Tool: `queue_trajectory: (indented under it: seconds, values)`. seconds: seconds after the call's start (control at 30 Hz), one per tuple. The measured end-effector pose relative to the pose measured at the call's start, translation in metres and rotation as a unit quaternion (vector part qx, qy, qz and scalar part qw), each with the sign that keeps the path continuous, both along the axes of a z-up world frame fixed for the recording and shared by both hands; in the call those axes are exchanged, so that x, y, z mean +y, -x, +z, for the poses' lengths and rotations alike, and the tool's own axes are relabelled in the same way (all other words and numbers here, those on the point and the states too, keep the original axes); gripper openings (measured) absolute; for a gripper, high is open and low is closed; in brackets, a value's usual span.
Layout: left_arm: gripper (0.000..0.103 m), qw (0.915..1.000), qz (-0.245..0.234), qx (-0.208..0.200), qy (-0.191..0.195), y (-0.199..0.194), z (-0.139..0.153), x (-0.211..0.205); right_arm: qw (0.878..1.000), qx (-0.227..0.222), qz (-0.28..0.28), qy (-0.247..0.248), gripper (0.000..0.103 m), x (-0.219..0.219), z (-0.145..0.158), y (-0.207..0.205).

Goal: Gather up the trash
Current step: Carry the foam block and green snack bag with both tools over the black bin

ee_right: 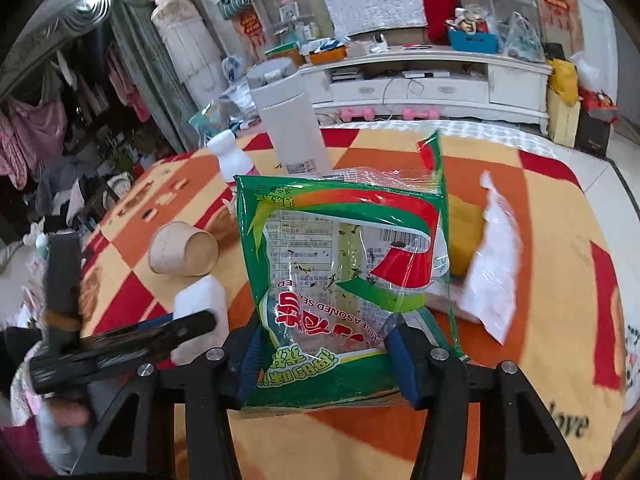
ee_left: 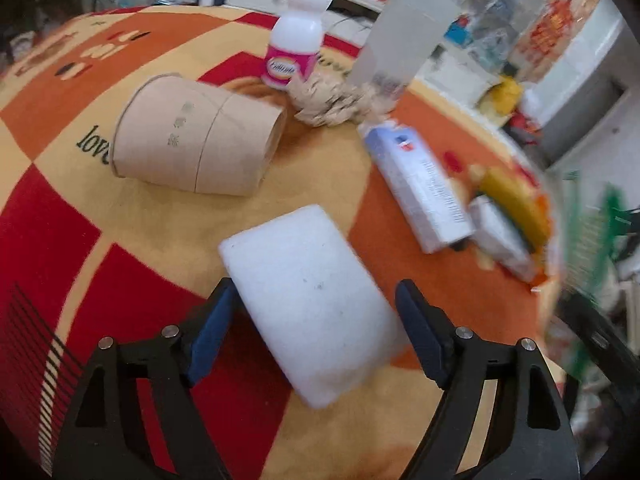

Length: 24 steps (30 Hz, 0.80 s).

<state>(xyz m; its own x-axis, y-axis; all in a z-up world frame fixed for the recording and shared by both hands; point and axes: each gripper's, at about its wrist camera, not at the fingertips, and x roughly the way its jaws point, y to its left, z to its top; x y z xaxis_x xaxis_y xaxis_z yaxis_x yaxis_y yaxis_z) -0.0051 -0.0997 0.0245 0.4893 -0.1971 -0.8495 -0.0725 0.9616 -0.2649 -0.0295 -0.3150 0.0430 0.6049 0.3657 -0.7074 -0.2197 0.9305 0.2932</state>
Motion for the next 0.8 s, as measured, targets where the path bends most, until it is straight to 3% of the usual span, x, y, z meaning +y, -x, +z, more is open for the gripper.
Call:
queue_trajectory:
  seconds: [0.13, 0.23, 0.33, 0.6, 0.8]
  values:
    - [0.083, 0.9988, -0.012, -0.019, -0.044, 0.004, -0.002, -0.013, 1.0, 0.002, 0.001, 0.001, 0.053, -0.004, -0.002, 0.017]
    - [0.073, 0.9995, -0.017, -0.023, -0.015, 0.01, 0.0, -0.003, 1.0, -0.003, 0.001, 0.003, 0.053, -0.006, -0.001, 0.03]
    - [0.072, 0.9991, -0.034, -0.026, 0.004, 0.019, 0.01, 0.0, 1.0, -0.009, -0.001, 0.011, 0.053, -0.01, 0.002, 0.043]
    - [0.072, 0.9929, -0.107, -0.051, 0.005, 0.046, 0.037, -0.042, 1.0, -0.004, -0.021, 0.018, 0.053, -0.021, 0.0, 0.068]
    - [0.072, 0.986, -0.158, -0.053, 0.005, 0.059, 0.039, -0.083, 0.998, -0.005, -0.051, 0.038, 0.053, -0.042, 0.002, 0.091]
